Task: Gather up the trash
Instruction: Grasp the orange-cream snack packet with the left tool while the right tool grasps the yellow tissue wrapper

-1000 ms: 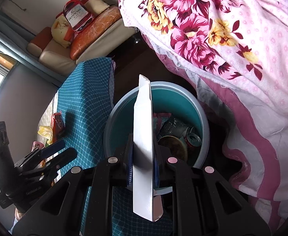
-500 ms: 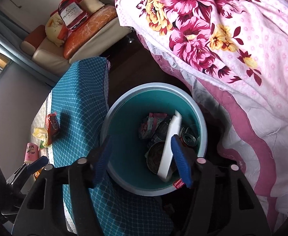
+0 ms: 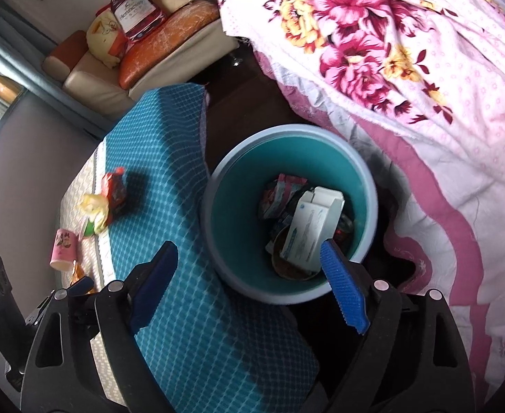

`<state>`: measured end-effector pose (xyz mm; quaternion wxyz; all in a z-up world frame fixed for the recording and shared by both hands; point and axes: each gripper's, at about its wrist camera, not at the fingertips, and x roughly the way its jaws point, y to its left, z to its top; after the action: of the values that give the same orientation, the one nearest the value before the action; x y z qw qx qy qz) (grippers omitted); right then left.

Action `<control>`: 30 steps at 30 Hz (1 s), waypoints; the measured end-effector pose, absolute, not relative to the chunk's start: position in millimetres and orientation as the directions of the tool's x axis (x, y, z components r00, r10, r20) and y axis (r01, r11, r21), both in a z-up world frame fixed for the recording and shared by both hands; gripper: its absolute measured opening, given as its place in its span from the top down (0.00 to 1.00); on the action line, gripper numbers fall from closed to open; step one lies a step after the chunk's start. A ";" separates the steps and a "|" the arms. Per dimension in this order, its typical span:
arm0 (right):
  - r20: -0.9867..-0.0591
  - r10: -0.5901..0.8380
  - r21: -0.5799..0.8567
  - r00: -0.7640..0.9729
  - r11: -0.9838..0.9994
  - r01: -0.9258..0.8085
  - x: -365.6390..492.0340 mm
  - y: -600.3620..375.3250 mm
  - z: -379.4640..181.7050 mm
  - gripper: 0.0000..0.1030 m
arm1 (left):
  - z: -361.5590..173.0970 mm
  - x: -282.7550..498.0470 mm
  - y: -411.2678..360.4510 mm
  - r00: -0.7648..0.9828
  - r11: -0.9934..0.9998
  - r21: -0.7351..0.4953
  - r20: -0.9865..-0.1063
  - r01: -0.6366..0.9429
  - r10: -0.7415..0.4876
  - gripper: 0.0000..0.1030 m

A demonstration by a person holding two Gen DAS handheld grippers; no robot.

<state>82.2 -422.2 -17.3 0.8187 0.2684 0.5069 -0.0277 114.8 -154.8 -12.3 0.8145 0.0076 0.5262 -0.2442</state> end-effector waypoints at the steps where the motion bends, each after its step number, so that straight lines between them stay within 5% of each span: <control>1: -0.845 0.229 0.409 0.483 0.858 0.309 81.6 -415.7 -15.4 0.21 | -12.3 112.8 -147.6 0.330 0.884 -0.247 -0.860 0.396 -0.388 0.11; 30: -0.907 0.276 0.303 0.317 0.952 0.037 99.3 -245.4 -19.4 0.20 | -53.9 101.1 66.8 0.429 0.966 -0.257 -0.876 -0.034 -0.219 0.10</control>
<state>99.3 -245.4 -19.4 0.8003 0.1353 0.5794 0.0745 101.1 66.8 -53.9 0.8369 -0.1188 0.5315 -0.0552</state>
